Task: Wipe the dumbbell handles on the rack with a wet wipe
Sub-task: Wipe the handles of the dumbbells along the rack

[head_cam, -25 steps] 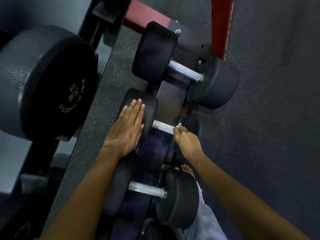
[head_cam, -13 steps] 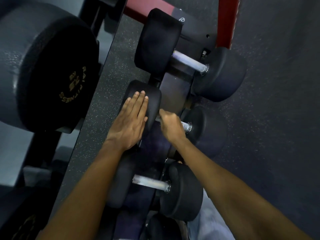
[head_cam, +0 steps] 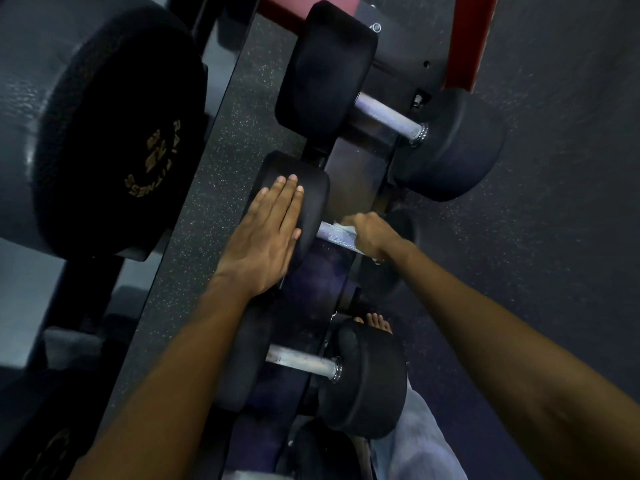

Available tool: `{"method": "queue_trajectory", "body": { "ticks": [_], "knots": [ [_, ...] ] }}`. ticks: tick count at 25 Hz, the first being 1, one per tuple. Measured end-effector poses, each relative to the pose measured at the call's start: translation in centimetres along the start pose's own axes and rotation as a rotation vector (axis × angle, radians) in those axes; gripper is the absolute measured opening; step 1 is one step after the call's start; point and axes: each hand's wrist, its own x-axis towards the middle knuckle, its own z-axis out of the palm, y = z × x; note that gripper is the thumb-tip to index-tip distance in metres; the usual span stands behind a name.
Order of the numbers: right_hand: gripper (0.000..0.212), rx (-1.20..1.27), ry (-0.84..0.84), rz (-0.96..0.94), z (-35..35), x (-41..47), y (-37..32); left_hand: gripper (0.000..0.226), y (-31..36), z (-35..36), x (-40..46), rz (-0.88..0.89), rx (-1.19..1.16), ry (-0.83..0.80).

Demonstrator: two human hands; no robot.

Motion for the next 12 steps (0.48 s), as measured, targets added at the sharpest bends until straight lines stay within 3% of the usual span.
{"method": "queue_trajectory", "body": {
  "ticks": [4,6,12],
  "knots": [
    [0.045,-0.275,-0.063,0.071,0.1,-1.3,1.0,0.057,0.0,0.0,0.0,0.000,-0.057,0.013],
    [0.035,-0.297,-0.025,0.090,0.2,-1.9,0.0,0.057,0.0,-0.1,0.0,0.001,-0.057,0.016],
    [0.015,0.086,0.196,0.050,0.5,-0.4,-5.3,0.058,-0.1,0.2,0.1,0.003,-0.044,0.010]
  ]
}}
